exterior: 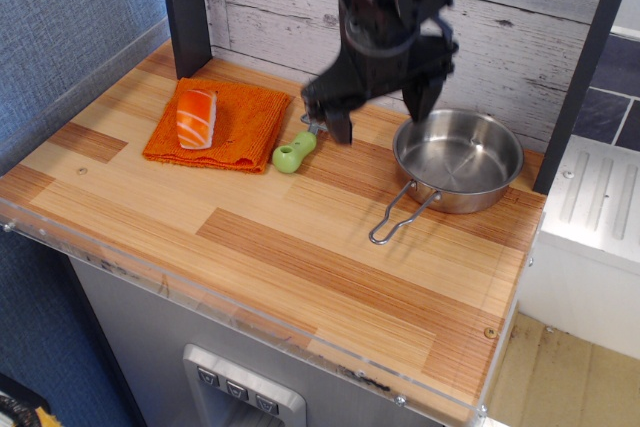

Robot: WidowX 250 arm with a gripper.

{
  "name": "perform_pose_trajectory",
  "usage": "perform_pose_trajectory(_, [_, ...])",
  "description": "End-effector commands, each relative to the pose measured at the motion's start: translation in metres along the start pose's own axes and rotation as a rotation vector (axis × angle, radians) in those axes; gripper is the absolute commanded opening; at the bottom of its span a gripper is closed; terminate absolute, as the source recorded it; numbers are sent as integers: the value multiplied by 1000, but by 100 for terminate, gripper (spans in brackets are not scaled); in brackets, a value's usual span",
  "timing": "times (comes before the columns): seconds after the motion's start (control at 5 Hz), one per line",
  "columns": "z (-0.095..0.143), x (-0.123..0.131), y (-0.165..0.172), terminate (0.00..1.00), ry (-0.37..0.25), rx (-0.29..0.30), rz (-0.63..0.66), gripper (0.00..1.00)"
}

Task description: Hold the tea pan from right edge of the table and place it on top right side of the table.

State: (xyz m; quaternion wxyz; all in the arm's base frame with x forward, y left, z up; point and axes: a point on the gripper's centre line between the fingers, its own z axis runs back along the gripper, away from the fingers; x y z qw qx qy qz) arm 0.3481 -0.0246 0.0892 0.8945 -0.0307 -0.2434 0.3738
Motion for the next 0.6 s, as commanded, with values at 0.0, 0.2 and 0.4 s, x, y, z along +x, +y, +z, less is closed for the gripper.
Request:
perform_pose_trajectory(0.0, [46,12,0,0,-58,-79,15,100])
perform_pose_trajectory(0.2, [46,12,0,0,-58,-79,15,100])
perform_pose_trajectory(0.4, [46,12,0,100,-58,-79,15,100])
